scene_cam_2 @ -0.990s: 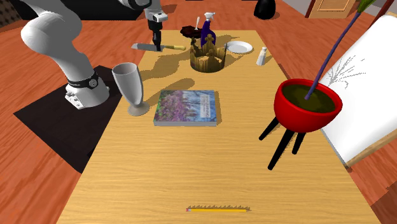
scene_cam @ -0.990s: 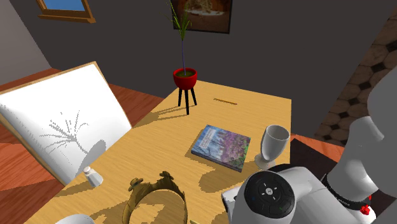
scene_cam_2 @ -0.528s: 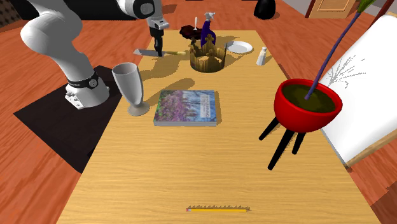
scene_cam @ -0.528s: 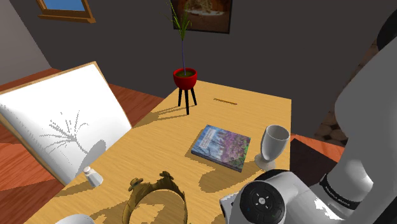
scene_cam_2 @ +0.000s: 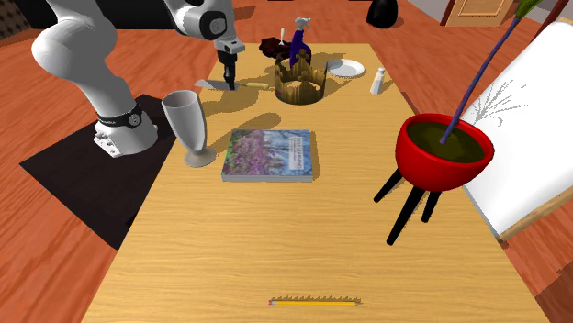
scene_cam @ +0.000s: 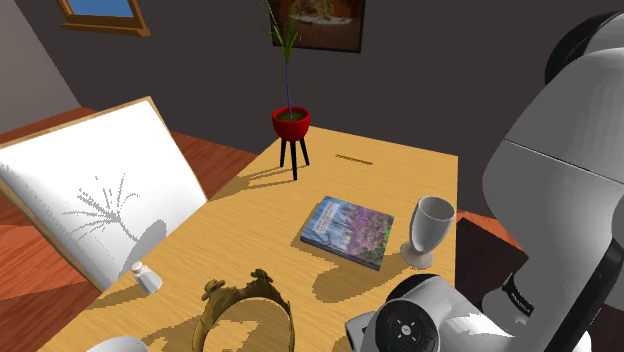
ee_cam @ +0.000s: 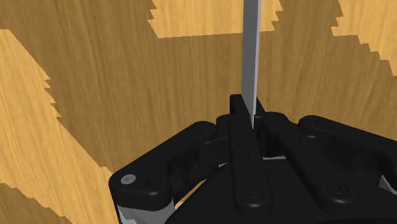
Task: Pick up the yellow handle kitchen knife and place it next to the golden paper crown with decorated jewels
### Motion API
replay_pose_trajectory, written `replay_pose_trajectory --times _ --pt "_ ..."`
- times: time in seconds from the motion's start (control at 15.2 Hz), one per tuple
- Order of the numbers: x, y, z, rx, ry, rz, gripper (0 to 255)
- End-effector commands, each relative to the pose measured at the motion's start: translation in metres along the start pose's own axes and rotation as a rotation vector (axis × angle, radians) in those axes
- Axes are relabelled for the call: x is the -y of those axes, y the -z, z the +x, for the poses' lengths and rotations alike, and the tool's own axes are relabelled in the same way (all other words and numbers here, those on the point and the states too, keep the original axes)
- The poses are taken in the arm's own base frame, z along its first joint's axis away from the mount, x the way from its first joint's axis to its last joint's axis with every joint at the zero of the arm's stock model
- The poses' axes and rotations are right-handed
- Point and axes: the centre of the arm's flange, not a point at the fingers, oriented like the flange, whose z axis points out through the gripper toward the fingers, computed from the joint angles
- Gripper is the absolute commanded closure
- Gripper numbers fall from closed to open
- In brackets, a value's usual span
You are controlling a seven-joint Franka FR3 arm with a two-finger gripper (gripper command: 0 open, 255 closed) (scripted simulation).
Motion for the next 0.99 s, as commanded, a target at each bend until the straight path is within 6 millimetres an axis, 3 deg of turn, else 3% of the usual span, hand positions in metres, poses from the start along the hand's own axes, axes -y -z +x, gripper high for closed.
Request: replay_pose_trajectory --times 0.0,0.33,0.4,0.73,0.92 --pt "0.001 -0.002 0.001 0.000 0.000 0.000 255" --pt "0.001 -0.002 0.001 0.000 0.000 0.000 255" --pt "0.001 -0.002 0.001 0.000 0.000 0.000 0" --pt "0.001 -0.002 0.001 0.000 0.000 0.000 0" --pt "0.001 0.037 0.001 0.000 0.000 0.000 0"
